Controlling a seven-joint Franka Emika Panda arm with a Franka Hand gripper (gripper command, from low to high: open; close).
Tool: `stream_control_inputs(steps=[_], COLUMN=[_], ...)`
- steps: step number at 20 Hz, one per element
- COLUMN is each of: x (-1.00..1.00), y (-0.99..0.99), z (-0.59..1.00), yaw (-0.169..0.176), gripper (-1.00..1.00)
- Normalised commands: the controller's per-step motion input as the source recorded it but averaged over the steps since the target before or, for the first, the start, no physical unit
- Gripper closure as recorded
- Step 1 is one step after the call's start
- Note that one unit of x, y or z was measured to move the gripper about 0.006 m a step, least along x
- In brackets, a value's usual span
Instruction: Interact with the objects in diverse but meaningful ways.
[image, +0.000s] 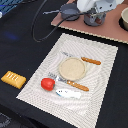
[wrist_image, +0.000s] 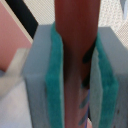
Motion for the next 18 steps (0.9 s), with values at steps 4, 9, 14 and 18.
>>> stream_control_inputs(steps=[4, 9, 14, 18], x=[-1.0, -0.97, -0.89, -0.9], y=[-0.49, -0.55, -0.66, -0.66], z=[-0.2, -0.23, -0.18, -0.21], yaw=[0.0, 0.0, 0.0, 0.0], gripper=[1.0, 1.0, 1.0, 1.0])
